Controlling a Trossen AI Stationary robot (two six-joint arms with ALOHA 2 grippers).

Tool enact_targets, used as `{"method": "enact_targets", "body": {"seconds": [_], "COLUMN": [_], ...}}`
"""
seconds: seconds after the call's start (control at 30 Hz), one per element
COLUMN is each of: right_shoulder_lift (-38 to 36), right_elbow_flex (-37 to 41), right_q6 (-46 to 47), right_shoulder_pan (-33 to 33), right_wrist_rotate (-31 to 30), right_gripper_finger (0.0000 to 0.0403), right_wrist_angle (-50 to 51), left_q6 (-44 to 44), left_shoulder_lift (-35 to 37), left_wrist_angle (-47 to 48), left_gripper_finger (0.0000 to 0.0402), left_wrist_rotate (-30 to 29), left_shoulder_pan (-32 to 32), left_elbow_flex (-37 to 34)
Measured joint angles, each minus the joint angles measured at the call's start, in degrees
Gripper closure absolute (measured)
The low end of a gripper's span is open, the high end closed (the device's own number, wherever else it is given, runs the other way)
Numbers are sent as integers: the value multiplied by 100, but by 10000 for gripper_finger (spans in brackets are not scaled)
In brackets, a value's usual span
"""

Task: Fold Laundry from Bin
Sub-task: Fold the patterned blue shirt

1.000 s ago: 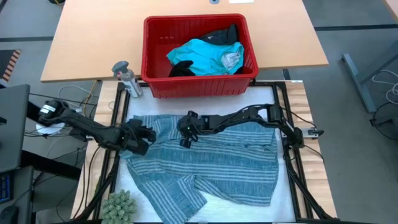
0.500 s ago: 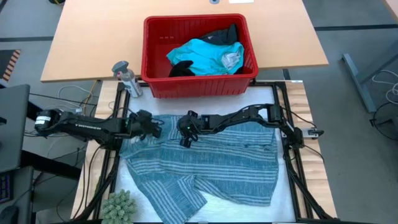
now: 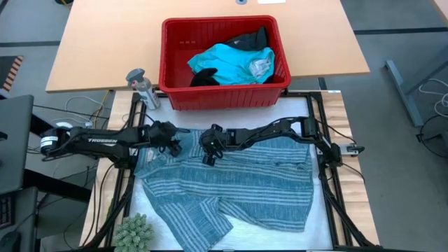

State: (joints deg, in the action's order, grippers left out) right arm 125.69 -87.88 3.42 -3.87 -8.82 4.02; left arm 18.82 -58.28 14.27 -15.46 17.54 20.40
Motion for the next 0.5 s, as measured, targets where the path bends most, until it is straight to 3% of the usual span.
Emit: {"method": "enact_targets", "body": {"seconds": [0.2,0.5], "right_shoulder_lift": [-2,-2], "right_elbow_flex": [0,0], "right_q6": [0,2], "right_shoulder_pan": [-3,-3], "right_wrist_rotate": [2,4], "right_gripper_finger": [343,343], "right_wrist_angle": [5,5], "left_q6": [-456,-864], "left_shoulder_lift": [0,-428], "left_wrist_angle": [168,110], "left_gripper_finger": [211,222], "left_wrist_rotate": [439,339], "left_shoulder_pan": [325,450], "left_elbow_flex": [0,0]}}
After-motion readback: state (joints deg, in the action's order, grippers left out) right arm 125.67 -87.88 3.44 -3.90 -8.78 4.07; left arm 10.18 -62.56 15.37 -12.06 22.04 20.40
